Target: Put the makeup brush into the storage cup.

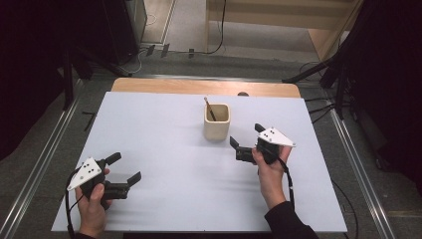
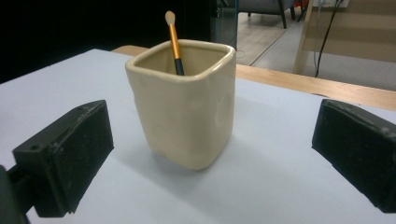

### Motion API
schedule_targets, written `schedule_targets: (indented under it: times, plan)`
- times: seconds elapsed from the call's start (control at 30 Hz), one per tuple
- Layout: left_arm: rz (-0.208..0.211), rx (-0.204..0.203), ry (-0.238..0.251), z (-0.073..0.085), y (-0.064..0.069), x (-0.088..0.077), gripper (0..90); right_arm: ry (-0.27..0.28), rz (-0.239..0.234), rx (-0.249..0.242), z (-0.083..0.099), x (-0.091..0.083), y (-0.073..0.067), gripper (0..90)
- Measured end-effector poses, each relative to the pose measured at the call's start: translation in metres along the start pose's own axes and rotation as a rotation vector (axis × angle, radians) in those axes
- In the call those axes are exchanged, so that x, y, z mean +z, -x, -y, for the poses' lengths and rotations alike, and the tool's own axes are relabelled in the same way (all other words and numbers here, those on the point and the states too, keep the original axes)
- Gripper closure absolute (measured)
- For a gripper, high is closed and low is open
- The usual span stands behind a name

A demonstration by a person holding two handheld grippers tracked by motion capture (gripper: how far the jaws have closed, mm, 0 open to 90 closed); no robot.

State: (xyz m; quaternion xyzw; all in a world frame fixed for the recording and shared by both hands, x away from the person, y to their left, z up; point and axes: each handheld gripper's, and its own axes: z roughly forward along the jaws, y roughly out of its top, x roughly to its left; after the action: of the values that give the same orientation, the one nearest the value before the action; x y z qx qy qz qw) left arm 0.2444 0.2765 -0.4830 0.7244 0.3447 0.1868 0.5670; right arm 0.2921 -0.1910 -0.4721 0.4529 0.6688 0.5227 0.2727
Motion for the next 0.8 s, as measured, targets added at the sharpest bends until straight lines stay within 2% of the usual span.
schedule_targets:
  times: [0.27,0.53,0.8]
  plan:
    - [-0.003,-0.004,0.005,0.0,-0.001,0.0,0.0,-0.011,0.012,-0.026,0.012,-0.016,0.005,0.0]
    - [0.0,-0.002,0.002,0.0,0.0,0.0,0.0,-0.02,0.025,-0.009,0.026,-0.031,0.012,0.0]
    - [-0.001,0.0,0.0,0.0,0.0,0.001,0.0,-0.019,0.037,-0.013,0.035,-0.046,0.018,0.0]
